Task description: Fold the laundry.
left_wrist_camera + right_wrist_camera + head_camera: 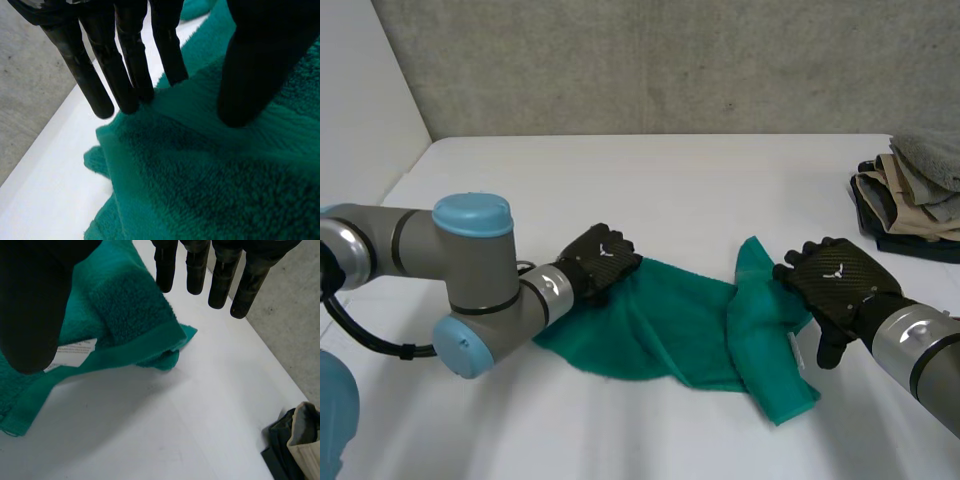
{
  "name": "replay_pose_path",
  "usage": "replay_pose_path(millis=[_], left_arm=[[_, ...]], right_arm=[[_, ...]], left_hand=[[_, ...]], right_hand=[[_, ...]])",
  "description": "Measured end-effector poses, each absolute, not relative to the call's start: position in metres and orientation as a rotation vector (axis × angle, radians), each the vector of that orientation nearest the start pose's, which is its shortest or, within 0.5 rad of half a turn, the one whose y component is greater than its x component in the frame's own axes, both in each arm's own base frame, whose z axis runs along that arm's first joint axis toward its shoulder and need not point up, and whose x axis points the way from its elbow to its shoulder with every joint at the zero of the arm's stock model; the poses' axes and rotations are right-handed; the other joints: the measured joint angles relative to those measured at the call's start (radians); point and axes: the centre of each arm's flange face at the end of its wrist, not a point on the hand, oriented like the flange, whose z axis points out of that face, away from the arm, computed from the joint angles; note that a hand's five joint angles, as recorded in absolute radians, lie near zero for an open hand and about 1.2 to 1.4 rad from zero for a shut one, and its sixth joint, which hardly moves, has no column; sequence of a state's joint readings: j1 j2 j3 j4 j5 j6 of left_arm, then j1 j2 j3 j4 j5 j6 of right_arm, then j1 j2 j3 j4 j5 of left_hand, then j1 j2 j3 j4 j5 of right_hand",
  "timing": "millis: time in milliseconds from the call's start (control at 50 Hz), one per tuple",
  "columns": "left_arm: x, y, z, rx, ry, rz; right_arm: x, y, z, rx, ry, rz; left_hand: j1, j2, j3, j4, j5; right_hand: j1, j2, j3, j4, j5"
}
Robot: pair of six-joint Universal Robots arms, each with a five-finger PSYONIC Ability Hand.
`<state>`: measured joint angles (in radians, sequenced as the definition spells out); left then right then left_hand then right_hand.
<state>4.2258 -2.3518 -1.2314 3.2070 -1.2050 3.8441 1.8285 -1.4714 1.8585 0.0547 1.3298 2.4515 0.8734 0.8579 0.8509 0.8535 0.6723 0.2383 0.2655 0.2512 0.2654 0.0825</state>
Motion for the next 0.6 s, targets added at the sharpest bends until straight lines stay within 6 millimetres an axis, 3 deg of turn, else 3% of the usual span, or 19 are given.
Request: replay_pose_path(millis=[100, 280, 460, 500, 600], left_arm=[[-0.338, -0.288, 0.122, 1.787, 2.040, -1.877], [-0.339, -0.284, 0.130, 1.747, 2.026, -1.887], [-0.330, -0.281, 0.162, 1.651, 1.980, -1.930], [-0.325, -0.276, 0.177, 1.626, 1.959, -1.956], [-0.317, -0.270, 0.192, 1.600, 1.942, -1.978]], right_arm=[[0.218, -0.210, 0.204, -1.450, 2.200, -1.733], [0.222, -0.193, 0.215, -1.595, 2.053, -1.743], [0.230, -0.177, 0.217, -1.779, 1.864, -1.668], [0.232, -0.177, 0.210, -1.861, 1.805, -1.636], [0.236, -0.182, 0.194, -1.968, 1.741, -1.584]], left_hand=[[0.247, 0.308, 0.311, 0.320, 0.302], [0.247, 0.329, 0.333, 0.342, 0.307], [0.247, 0.329, 0.333, 0.343, 0.307], [0.247, 0.331, 0.336, 0.343, 0.307], [0.247, 0.332, 0.336, 0.343, 0.307]], right_hand=[[0.000, 0.000, 0.000, 0.000, 0.000], [0.000, 0.000, 0.000, 0.000, 0.000], [0.000, 0.000, 0.000, 0.000, 0.000], [0.000, 0.000, 0.000, 0.000, 0.000], [0.000, 0.000, 0.000, 0.000, 0.000]])
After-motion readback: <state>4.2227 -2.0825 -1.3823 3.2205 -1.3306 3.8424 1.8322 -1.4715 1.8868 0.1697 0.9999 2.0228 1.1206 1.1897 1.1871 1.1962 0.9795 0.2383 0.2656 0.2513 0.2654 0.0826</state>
